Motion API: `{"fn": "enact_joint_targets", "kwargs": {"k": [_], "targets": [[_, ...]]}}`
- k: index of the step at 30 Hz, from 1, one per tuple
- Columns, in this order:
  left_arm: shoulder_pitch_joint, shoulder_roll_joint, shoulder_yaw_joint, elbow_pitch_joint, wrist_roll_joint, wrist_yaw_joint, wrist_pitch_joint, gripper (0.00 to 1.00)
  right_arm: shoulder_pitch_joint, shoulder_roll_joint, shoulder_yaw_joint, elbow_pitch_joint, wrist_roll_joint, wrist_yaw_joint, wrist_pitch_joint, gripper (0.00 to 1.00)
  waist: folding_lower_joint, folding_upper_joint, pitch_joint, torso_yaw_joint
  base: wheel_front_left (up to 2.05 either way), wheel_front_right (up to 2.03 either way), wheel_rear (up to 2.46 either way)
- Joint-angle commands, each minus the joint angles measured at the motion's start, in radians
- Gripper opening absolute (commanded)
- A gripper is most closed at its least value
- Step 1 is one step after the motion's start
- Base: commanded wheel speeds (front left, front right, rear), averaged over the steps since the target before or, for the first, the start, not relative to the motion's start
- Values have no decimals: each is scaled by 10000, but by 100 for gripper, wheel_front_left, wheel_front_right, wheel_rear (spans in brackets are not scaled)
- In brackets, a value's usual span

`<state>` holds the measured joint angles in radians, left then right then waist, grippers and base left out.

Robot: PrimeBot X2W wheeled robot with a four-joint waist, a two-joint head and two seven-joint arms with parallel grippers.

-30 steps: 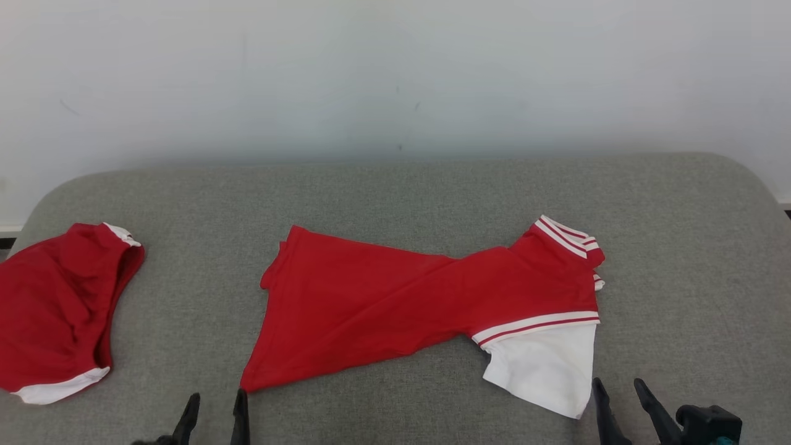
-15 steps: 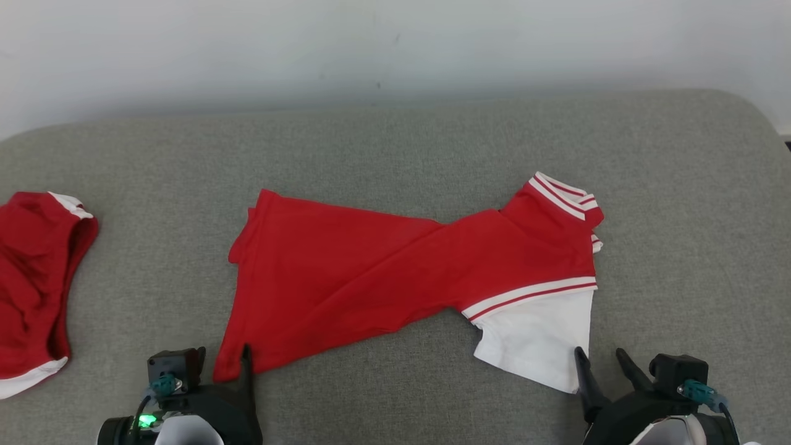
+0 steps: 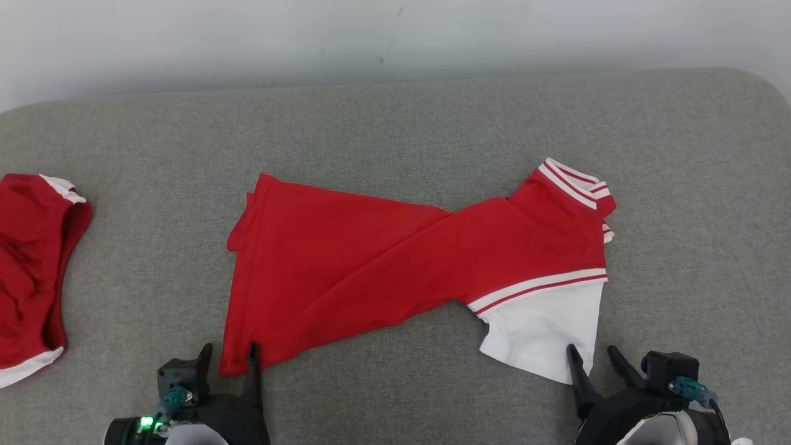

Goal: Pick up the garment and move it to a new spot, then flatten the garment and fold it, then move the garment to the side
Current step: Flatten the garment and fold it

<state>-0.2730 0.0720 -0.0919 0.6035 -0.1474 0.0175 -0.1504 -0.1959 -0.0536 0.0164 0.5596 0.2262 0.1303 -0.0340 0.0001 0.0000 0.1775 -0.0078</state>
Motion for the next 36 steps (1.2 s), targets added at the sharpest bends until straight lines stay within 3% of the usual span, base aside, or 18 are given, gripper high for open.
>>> {"fn": "enact_joint_targets", "kwargs": {"k": [1,13,21,36], "targets": [[192,-1,-54,-81,122,-2,-127,100,129,57,104,209,-12,6,186,100,-1,0,3,19,0,0,0],[475,157,-132,-428,-87,-58,-395,100,665,144,624,816,114,22,1586,100,-1,0,-194,39,0,0,0],[503,228,-302,-586,-90,-62,-357,100,1003,151,663,601,190,31,1826,100,-1,0,-382,77,0,0,0],[320,297,-406,-1037,-696,-282,1573,100,1086,143,598,319,274,31,1851,100,-1,0,-482,145,0,0,0]]}}
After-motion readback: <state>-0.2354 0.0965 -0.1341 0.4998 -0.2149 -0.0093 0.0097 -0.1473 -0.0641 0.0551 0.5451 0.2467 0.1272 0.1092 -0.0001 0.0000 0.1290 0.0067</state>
